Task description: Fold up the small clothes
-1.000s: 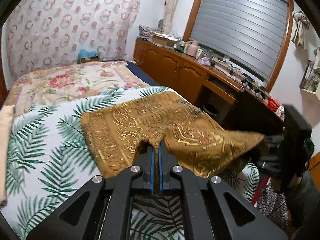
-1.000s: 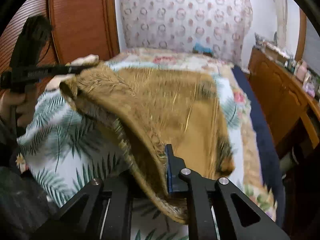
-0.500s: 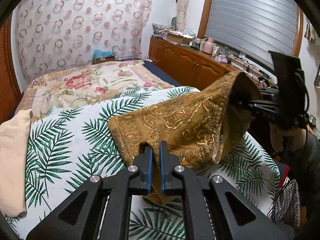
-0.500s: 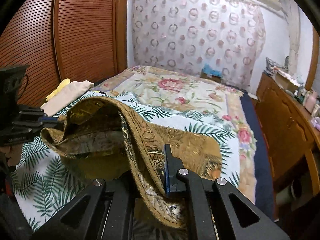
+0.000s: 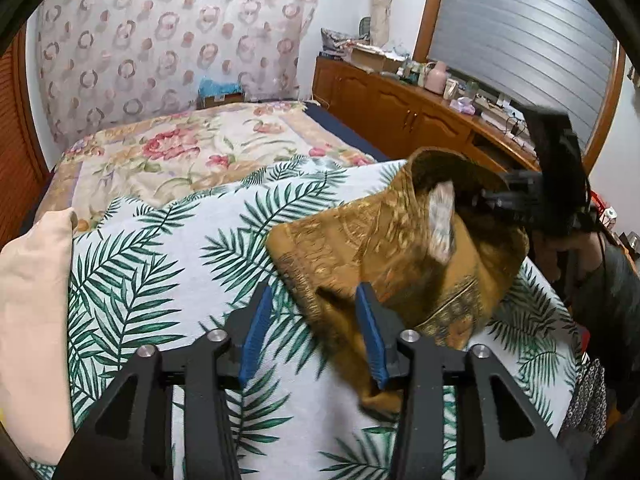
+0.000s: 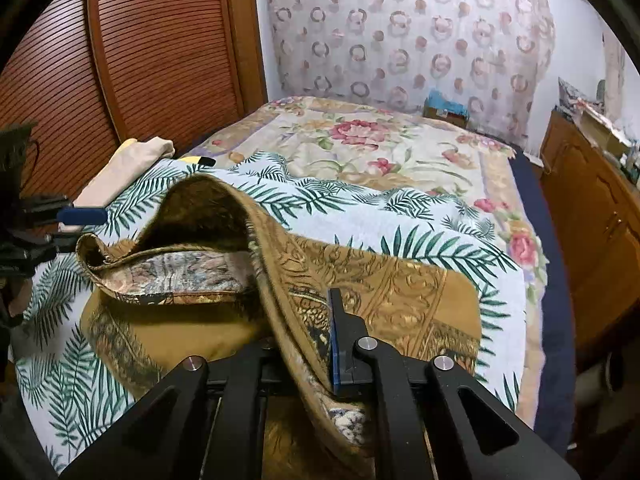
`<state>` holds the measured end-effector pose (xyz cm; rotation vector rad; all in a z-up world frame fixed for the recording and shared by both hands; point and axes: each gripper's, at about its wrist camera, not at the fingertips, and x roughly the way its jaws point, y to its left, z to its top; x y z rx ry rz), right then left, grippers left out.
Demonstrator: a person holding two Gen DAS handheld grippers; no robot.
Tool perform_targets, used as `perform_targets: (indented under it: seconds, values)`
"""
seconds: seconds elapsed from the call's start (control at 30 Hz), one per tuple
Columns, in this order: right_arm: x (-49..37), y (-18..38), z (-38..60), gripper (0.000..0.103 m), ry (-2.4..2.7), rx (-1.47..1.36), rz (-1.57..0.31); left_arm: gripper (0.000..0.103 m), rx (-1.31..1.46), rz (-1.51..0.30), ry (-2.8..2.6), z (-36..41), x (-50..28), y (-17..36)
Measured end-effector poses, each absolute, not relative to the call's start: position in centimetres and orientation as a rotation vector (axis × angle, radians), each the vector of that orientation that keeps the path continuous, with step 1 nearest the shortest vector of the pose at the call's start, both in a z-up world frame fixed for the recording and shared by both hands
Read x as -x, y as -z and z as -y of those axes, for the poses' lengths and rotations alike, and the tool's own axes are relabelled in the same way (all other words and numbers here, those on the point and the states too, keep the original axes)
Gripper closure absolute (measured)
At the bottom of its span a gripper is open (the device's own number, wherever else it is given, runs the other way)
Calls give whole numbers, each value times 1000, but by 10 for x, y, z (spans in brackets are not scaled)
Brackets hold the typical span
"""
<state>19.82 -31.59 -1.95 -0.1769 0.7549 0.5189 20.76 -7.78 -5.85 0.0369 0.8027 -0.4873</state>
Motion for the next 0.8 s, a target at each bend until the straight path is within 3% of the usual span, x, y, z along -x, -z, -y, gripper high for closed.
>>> perform_targets:
  seconds: [0.03,0.1,0.2,0.4,0.57,0.8]
  values:
    - [-201,17,316,90,-521,169,-751,53,-44,-810,494,76,-208,61]
    - [-209,13,315,86,-538,137,-749,41,-60,-833,490,73,-209,67]
    - [-221,4,315,83,-512,144,-720,37,-58,-840,489,69,-211,70]
    - [-228,-25,318,54,-452,141,-658,37,-65,-830,467,73,-221,67]
    - [-200,-33,329,53,-416,150,-623,36,-97,-829,482,84,-237,64]
    - [-156,-12,331,53,-405,215,-716,36,-142,-829,488,100,-266,69]
